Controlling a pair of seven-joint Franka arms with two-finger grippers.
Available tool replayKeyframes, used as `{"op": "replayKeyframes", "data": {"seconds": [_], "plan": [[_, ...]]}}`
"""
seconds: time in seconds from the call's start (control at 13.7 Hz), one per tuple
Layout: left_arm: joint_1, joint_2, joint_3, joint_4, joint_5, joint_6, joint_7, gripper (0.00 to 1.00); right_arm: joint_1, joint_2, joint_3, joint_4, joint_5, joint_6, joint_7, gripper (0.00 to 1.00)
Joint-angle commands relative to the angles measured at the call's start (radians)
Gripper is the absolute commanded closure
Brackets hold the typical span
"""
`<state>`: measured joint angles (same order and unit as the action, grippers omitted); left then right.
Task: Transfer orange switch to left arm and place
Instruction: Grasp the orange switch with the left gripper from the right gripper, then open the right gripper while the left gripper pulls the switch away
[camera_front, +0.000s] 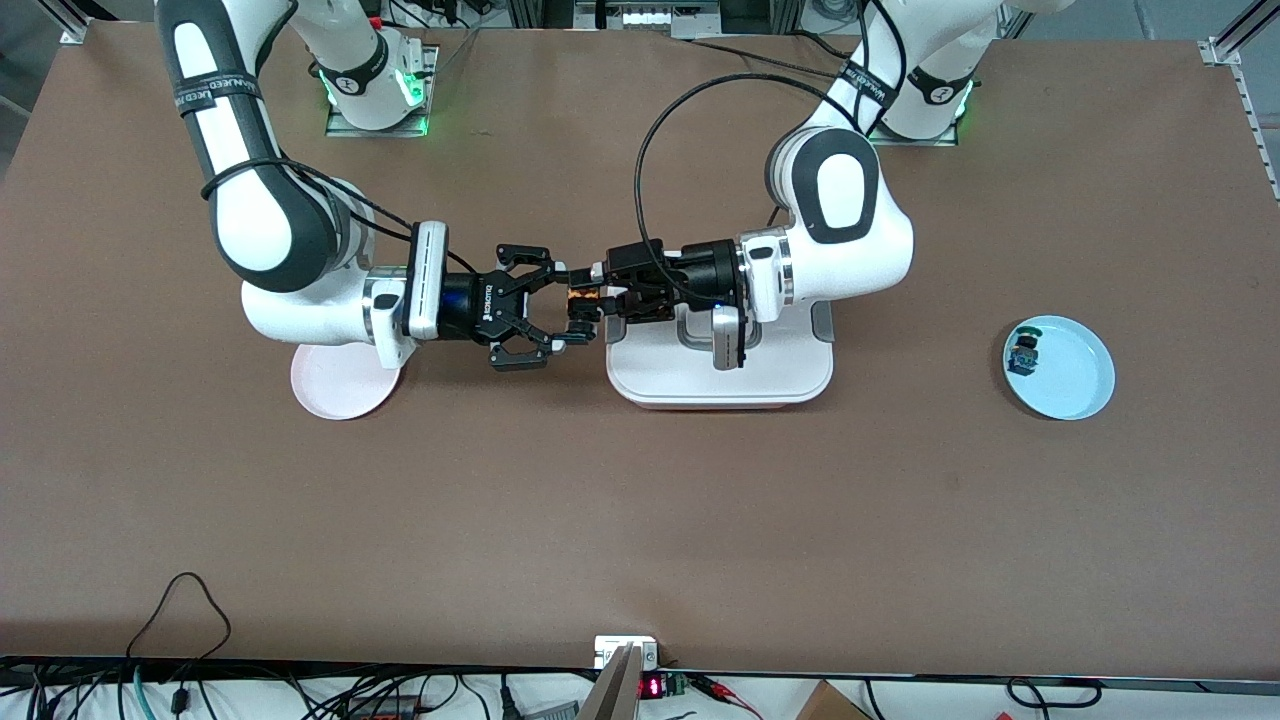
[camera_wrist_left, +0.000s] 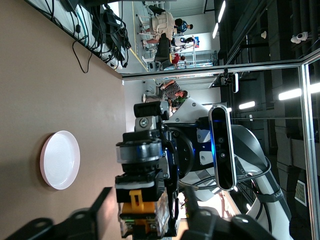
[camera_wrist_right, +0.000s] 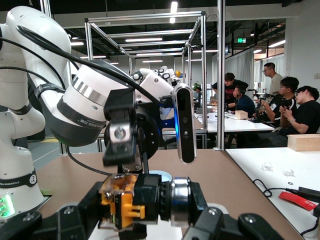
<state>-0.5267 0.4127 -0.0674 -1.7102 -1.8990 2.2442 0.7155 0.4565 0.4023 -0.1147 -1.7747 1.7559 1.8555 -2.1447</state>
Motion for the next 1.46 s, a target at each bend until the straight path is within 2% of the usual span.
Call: {"op": "replayKeyframes", "data": {"seconds": [0.0,0.07,0.15,0.29,0.37,0.44,0.51,0.59,0.66,0.73,1.02,1.24,1.39], "plan": [[-0.001,-0.006,0.006,-0.006,-0.038,0.009,0.039,0.68,0.028,-0.005,-0.005,0.014,0.022,0.034,0.023,1.0],[-0.001,-0.008,0.006,-0.006,-0.038,0.009,0.042,0.74,0.033,-0.005,-0.007,0.015,0.027,0.05,0.034,1.0],[-0.001,-0.012,0.006,-0.006,-0.038,0.012,0.059,0.85,0.039,-0.005,-0.005,0.023,0.028,0.059,0.042,1.0],[-0.003,-0.014,0.006,-0.005,-0.038,0.051,0.073,0.91,0.042,-0.005,-0.005,0.026,0.027,0.063,0.065,1.0],[-0.004,-0.014,0.006,-0.005,-0.038,0.051,0.073,0.91,0.041,-0.005,-0.007,0.024,0.027,0.063,0.08,0.92],[-0.003,-0.014,0.006,-0.005,-0.038,0.049,0.071,0.91,0.039,-0.003,-0.007,0.024,0.025,0.06,0.095,0.65],[-0.004,-0.014,0.005,-0.006,-0.038,0.049,0.071,0.92,0.036,-0.003,-0.007,0.026,0.027,0.057,0.103,0.06],[-0.004,-0.014,0.006,-0.006,-0.038,0.049,0.071,0.92,0.031,-0.005,-0.007,0.026,0.025,0.051,0.115,0.0],[-0.004,-0.014,0.006,-0.005,-0.038,0.049,0.073,0.93,0.027,-0.005,-0.008,0.026,0.023,0.048,0.132,0.0],[-0.001,-0.015,0.006,-0.006,-0.037,0.049,0.074,1.0,0.024,-0.01,-0.011,0.026,0.023,0.047,0.138,0.0],[0.0,-0.023,0.006,-0.005,-0.035,0.049,0.074,1.0,-0.025,-0.014,-0.016,0.034,0.005,-0.041,0.167,0.0],[0.023,-0.031,0.011,-0.006,-0.017,0.049,0.09,1.0,-0.093,-0.017,-0.016,0.038,-0.076,-0.142,0.209,0.0],[0.045,-0.031,0.012,-0.006,0.039,0.049,0.099,1.0,-0.149,-0.017,-0.016,0.05,-0.133,-0.215,0.212,0.0]]}}
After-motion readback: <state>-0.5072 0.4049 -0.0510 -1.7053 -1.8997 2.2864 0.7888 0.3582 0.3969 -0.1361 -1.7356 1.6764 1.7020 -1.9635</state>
